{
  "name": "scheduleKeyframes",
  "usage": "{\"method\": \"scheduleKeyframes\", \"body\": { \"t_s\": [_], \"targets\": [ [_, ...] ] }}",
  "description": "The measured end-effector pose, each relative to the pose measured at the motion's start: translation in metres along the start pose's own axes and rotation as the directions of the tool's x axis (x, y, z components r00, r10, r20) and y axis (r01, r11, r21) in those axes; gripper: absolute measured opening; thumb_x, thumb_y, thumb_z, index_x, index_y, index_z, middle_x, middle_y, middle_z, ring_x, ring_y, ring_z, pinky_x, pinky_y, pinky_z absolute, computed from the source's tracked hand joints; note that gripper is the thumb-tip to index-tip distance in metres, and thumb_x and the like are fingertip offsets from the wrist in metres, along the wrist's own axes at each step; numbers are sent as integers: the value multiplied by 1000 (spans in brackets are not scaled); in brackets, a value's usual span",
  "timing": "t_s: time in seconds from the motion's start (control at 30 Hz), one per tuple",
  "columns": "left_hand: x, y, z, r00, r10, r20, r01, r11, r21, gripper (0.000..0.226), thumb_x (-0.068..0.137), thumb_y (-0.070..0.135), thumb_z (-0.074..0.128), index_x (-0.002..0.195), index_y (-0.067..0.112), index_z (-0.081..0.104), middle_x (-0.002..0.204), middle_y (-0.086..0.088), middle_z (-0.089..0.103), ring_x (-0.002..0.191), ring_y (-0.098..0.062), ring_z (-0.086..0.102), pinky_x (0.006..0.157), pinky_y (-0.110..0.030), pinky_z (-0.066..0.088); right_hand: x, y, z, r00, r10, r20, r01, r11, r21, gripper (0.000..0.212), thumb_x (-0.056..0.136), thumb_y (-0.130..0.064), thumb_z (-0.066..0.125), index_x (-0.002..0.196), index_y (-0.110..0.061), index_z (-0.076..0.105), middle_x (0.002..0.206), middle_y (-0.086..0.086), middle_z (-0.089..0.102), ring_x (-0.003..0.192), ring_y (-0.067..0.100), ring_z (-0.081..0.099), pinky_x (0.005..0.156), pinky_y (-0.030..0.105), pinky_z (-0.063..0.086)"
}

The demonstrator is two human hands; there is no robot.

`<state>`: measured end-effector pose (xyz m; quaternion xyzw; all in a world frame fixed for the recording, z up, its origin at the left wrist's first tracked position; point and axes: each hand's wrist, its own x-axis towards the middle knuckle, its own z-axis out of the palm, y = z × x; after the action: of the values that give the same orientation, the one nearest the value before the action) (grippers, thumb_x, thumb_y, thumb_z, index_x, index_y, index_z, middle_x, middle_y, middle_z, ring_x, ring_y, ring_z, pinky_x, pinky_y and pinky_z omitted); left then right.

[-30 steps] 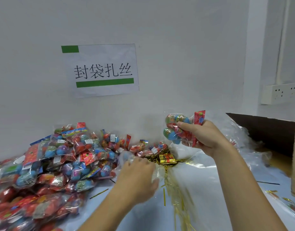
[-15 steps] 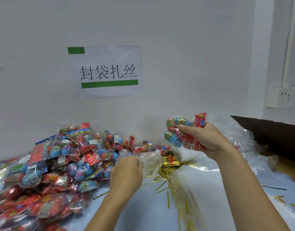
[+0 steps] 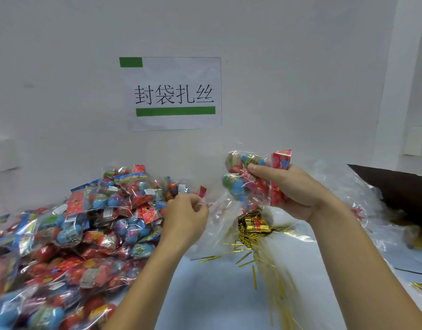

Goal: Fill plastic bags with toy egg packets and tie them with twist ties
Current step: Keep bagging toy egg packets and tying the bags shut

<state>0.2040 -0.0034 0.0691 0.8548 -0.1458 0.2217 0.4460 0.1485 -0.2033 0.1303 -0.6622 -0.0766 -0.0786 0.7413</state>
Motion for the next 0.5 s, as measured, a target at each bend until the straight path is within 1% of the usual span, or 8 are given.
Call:
{"method": "scheduleKeyframes", "body": {
  "t_s": [0.03,0.1,0.17,0.27,0.33,0.4,0.43,0.5],
  "targets": [
    [-1,1,1,999,-23,37,25,998,-51,23,90,10,62,68,7,69,52,-3,58,51,-21,64,53,-30,52,0,0,6,999,-3,49,-2,997,83,23,88,-19,69,105,-4,74,110,20,72,86,26,73,71,35,63],
    [-3,2,4,988,-95,124,120,971,-209,25,93,12,65,71,0,67,61,-14,62,49,-19,67,57,-36,59,0,3,17,987,0,159,-37,973,230,23,84,-23,69,100,-11,80,113,16,73,94,26,74,77,36,62],
    [-3,3,7,962,-178,208,244,901,-359,24,94,11,65,74,-3,66,67,-15,65,51,-21,67,56,-37,61,2,9,26,974,23,223,-86,958,274,22,83,-25,68,98,-16,82,113,14,74,96,25,74,82,37,62],
    [-3,1,8,938,-235,256,337,797,-502,16,95,10,66,86,-2,71,69,-13,70,55,-23,69,54,-29,57,5,19,31,973,123,197,-163,965,204,22,80,-27,71,95,-14,82,109,13,75,87,23,74,82,36,62],
    [-2,-1,8,932,-269,243,361,746,-560,22,96,18,67,87,-1,73,74,-15,73,57,-23,69,51,-27,54,7,25,28,971,194,140,-216,962,166,20,84,-26,71,98,-12,79,108,13,74,84,23,73,74,34,63],
    [-1,-4,6,919,-320,231,394,720,-571,23,98,18,65,87,-1,72,77,-17,72,60,-22,68,45,-24,48,9,29,25,961,254,105,-268,952,146,18,90,-23,69,100,-10,76,104,13,75,82,22,73,65,32,62],
    [-1,-5,5,912,-343,225,408,709,-575,22,98,15,63,86,-3,71,74,-16,68,56,-20,64,41,-21,43,10,31,23,957,276,88,-284,953,107,17,91,-23,68,100,-10,75,101,12,75,79,21,73,63,31,62],
    [1,-7,3,910,-371,185,407,713,-571,19,97,10,62,84,-1,71,71,-15,65,53,-21,61,39,-20,40,13,35,22,955,295,33,-295,956,-6,16,92,-22,69,100,-9,73,93,11,75,75,20,72,64,30,62]
  ]
}}
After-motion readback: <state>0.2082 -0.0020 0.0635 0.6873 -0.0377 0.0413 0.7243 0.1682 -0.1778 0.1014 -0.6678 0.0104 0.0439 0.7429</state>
